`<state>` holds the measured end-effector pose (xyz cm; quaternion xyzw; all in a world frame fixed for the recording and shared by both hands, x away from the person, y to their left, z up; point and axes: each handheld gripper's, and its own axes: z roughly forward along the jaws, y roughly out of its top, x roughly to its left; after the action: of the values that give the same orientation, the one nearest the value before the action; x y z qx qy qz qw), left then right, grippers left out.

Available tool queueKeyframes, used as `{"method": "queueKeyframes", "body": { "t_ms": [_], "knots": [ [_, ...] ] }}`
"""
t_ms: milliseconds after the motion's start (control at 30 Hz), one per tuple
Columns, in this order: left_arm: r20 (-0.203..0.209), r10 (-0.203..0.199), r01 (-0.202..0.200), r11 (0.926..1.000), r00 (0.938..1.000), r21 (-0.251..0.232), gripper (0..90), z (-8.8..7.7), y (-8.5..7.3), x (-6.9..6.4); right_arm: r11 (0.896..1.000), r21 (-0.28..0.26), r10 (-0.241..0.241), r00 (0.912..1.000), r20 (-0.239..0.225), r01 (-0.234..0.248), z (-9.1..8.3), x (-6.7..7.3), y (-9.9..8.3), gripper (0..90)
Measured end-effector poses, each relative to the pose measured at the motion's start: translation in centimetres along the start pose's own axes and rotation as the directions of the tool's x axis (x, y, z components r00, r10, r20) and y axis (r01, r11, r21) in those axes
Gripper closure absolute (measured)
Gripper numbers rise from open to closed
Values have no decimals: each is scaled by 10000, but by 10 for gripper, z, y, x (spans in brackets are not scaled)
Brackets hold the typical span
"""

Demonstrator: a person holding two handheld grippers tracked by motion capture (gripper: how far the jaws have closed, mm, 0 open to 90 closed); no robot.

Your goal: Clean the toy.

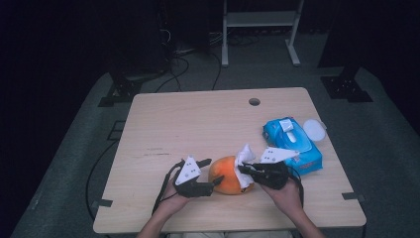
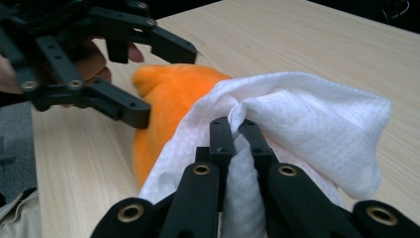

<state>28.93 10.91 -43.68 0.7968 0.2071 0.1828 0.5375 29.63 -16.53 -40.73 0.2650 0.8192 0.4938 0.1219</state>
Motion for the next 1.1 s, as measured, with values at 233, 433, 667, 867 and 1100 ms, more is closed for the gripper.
{"method": "queueKeyframes", "body": {
  "t_ms": [233,433,667,867,1100],
  "knots": [
    [99,754,-753,9971,9971,-43,432,5,2,-11,9958,-232,-893,9956,-273,887,8,25,14,856],
    [161,912,-911,9958,9957,-89,441,6,1,-14,9970,-273,-717,9972,200,722,4,12,14,855],
    [79,176,-175,9998,9998,-82,229,8,5,-10,9982,-198,-554,9983,206,558,0,5,7,856],
    [330,795,-795,9968,9963,0,392,10,6,-20,9969,-257,-747,9972,50,748,1,15,12,856],
    [468,2011,-2021,9792,9785,173,418,9,4,-36,9910,-365,-1305,9907,-378,1291,6,30,17,856]
  ]
}}
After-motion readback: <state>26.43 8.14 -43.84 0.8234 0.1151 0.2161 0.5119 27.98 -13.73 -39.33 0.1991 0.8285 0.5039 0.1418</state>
